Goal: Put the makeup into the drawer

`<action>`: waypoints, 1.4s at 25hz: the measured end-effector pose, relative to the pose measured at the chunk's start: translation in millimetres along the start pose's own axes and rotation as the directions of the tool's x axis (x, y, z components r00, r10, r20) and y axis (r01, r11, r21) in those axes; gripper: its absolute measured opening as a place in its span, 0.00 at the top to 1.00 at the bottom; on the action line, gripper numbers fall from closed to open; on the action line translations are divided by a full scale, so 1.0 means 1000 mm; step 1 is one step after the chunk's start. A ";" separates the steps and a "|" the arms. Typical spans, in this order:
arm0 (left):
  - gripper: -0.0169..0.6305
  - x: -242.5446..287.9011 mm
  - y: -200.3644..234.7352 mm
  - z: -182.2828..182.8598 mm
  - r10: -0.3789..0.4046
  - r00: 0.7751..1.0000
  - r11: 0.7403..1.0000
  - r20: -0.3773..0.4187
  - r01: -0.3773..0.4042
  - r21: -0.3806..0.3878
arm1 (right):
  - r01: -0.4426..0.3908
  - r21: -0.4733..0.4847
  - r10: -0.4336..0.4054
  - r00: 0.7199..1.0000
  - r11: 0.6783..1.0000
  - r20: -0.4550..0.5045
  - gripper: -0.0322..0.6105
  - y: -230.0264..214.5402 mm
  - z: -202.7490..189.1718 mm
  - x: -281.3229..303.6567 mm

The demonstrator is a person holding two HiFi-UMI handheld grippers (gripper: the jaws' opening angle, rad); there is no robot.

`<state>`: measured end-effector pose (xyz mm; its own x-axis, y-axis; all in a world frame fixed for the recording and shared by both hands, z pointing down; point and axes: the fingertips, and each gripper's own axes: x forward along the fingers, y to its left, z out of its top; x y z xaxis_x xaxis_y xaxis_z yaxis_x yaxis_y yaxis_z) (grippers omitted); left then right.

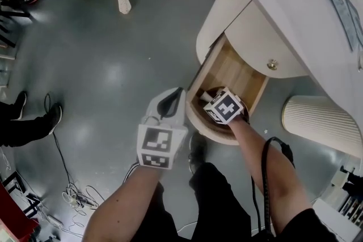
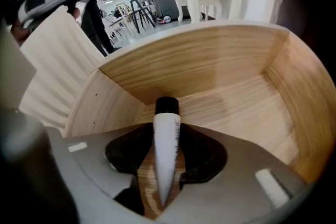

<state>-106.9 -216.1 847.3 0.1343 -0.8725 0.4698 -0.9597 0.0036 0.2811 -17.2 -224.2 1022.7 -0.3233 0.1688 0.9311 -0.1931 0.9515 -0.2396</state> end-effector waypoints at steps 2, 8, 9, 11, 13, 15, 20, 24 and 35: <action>0.97 -0.002 0.000 0.002 0.003 1.000 1.000 -0.002 -0.003 -0.007 | 0.002 0.003 -0.002 1.000 1.000 0.000 0.62 0.001 -0.002 -0.001; 0.97 -0.016 -0.005 0.020 0.001 1.000 1.000 -0.010 -0.001 -0.011 | 0.068 -0.005 -0.068 0.998 0.998 0.017 0.54 -0.003 0.003 -0.024; 0.97 -0.018 -0.006 0.023 0.000 1.000 1.000 -0.012 0.000 -0.011 | 0.081 -0.005 -0.080 0.996 0.997 0.026 0.55 -0.003 0.006 -0.031; 0.97 -0.025 -0.009 0.028 -0.004 1.000 1.000 -0.021 0.004 -0.009 | 0.089 0.004 -0.089 0.995 0.996 0.039 0.55 -0.001 0.009 -0.042; 0.97 -0.031 -0.013 0.037 -0.006 1.000 1.000 -0.026 0.006 -0.001 | 0.088 0.015 -0.089 0.995 0.996 0.051 0.56 0.002 0.013 -0.056; 0.97 -0.037 -0.017 0.048 -0.007 1.000 1.000 -0.027 0.007 0.005 | 0.088 0.026 -0.090 0.994 0.996 0.065 0.56 0.004 0.016 -0.073; 0.97 -0.052 -0.028 0.077 -0.017 1.000 1.000 -0.021 0.017 0.016 | 0.088 0.062 -0.096 0.987 0.994 0.132 0.62 0.015 0.029 -0.117; 0.97 -0.067 -0.039 0.098 -0.032 0.999 0.999 -0.018 0.033 0.027 | 0.102 0.086 -0.118 0.969 0.991 0.217 0.81 0.030 0.045 -0.158; 0.97 -0.141 -0.077 0.183 -0.069 0.997 0.996 0.019 0.068 0.057 | 0.043 0.192 -0.126 0.887 0.980 0.444 0.95 0.099 0.095 -0.303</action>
<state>-96.6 -182.2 606.3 0.1955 -0.8796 0.4336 -0.9608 -0.0832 0.2644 -26.6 -206.0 690.8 -0.6737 -0.0842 0.7342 -0.3812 0.8907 -0.2477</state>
